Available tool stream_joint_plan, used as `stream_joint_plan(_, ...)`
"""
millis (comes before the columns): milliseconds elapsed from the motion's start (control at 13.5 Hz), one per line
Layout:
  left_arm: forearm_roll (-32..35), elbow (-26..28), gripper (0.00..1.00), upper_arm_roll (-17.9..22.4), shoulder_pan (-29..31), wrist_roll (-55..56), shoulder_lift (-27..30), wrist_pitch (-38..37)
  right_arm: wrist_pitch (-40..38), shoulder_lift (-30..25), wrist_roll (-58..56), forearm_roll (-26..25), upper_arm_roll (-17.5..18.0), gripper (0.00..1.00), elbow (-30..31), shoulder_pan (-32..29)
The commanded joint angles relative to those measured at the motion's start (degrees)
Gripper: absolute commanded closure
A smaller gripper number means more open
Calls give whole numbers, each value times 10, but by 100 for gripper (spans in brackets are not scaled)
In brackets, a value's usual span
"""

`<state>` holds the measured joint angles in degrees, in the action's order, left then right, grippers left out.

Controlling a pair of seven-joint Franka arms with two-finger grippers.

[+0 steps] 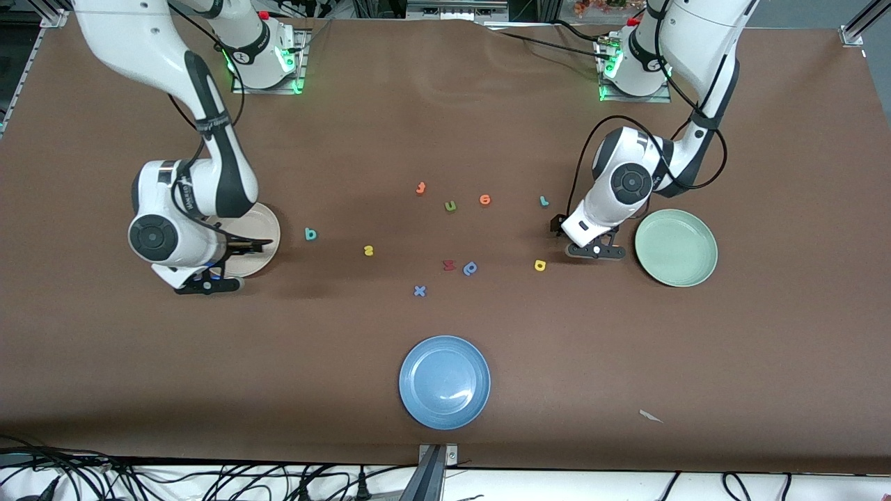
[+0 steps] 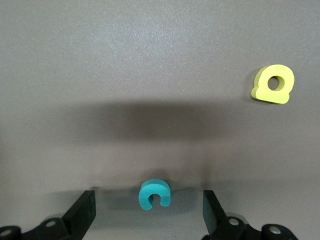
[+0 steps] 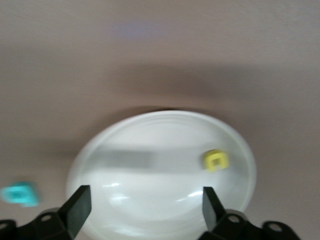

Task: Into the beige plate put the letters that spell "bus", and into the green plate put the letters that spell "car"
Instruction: 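Place the yellow u on the white plate with the right gripper, then grasp the teal a with the right gripper while the left gripper grasps the teal c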

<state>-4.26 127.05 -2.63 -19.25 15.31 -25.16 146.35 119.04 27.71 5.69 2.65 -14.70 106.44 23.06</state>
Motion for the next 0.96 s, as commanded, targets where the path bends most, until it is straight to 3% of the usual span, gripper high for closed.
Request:
stream_joint_plan(0, -18, 14, 7, 3, -8, -3, 9, 7, -16, -34, 119, 8, 54, 0, 7, 2)
stream_joint_plan(223, -18, 13, 20, 3, -8, -3, 8, 7, 0, -34, 185, 8, 89, 1, 27, 3)
stream_joint_plan(816, -16, 6, 26, 4, -8, -3, 5, 7, 197, -55, 223, 0, 121, 1, 169, 5)
stream_joint_plan(890, -15, 7, 31, 4, -8, -3, 6, 7, 225, -56, 219, -2, 121, 1, 183, 5)
